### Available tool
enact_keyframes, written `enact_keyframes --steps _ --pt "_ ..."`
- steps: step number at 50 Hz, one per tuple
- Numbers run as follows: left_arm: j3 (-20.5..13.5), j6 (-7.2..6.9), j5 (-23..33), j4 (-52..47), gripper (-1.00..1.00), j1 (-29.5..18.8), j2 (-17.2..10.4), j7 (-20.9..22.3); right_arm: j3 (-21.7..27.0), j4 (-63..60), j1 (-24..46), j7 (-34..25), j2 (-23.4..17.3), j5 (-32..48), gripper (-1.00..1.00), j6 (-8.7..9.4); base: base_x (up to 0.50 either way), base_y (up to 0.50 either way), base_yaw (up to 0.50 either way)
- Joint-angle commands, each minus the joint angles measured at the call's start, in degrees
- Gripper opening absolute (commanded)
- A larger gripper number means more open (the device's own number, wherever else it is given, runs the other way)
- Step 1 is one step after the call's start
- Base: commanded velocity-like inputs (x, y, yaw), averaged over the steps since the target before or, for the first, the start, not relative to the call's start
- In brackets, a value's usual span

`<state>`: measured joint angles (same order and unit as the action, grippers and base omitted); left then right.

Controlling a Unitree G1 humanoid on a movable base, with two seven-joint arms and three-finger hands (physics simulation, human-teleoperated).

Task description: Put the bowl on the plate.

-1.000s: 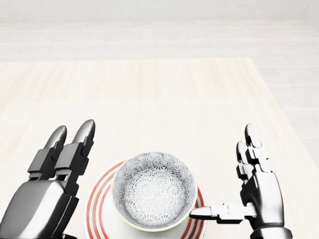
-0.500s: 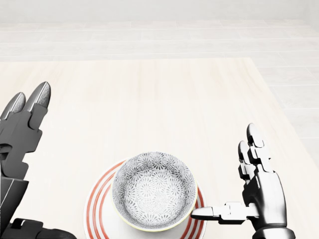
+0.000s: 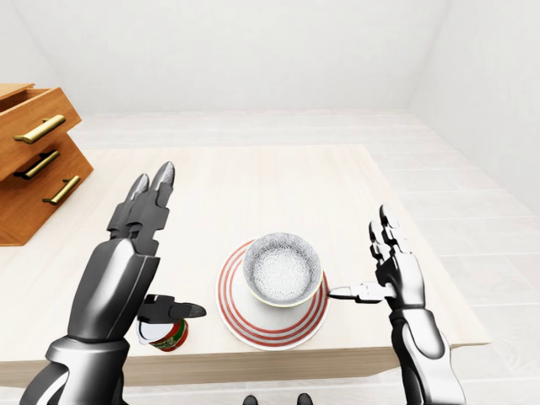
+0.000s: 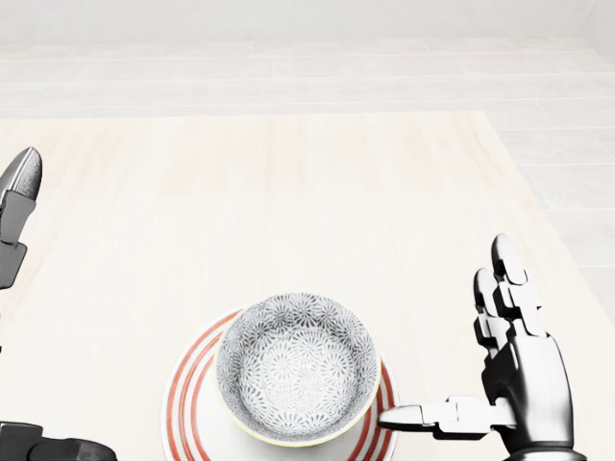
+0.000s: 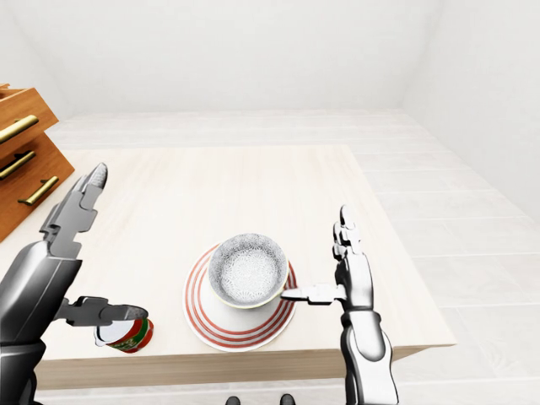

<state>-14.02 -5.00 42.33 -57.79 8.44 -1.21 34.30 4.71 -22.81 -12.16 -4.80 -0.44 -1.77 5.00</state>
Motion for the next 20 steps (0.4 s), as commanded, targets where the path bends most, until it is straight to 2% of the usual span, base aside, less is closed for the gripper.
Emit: enact_keyframes --steps 1,12,20 --pt "-1.1 0.00 -1.1 1.5 1.00 0.5 -0.2 -1.1 1.5 -5.2 -2.3 -0.9 0.0 0.3 1.00 0.00 0.00 0.00 0.00" --pt "-2.4 0.00 -1.6 2.1 1.00 1.3 -0.1 -1.2 4.7 -11.6 -4.3 -2.8 0.7 0.3 1.00 0.00 0.00 0.00 0.00" --pt "-3.9 0.00 -2.0 1.9 1.00 0.1 -0.6 -0.4 7.0 -16.2 -4.8 -4.7 1.3 0.5 1.00 0.00 0.00 0.00 0.00"
